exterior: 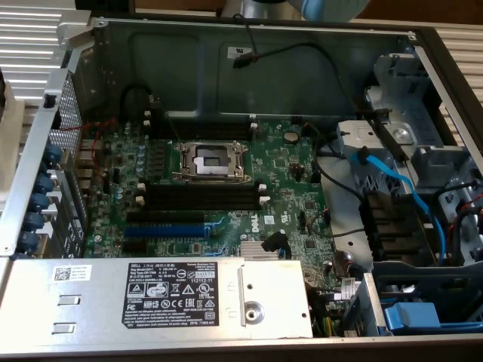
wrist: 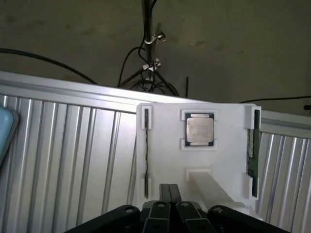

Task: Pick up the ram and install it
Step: 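Pick up the ram and move it above insertion slot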

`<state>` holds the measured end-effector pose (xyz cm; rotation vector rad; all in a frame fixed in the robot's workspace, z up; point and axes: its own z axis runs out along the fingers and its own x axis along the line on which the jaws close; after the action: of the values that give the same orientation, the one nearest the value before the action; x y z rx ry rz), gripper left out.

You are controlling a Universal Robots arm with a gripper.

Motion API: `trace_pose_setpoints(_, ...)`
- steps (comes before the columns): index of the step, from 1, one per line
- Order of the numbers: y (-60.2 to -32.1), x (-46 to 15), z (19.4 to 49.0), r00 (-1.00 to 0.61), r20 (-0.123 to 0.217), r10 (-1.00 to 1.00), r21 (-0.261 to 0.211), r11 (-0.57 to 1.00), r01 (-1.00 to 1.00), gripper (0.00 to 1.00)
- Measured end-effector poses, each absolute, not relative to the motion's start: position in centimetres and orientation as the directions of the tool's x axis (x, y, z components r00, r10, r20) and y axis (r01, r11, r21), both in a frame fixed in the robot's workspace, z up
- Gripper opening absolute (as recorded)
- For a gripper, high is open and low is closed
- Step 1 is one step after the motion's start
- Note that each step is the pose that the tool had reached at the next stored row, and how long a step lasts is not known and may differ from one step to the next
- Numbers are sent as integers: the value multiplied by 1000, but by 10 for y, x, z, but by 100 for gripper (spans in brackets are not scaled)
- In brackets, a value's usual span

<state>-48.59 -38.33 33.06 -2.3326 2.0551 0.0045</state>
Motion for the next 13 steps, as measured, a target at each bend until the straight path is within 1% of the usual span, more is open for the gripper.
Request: trace_pose_setpoints(13, -383, -487, 314, 125, -36, -992, -4, -125, -992, 10)
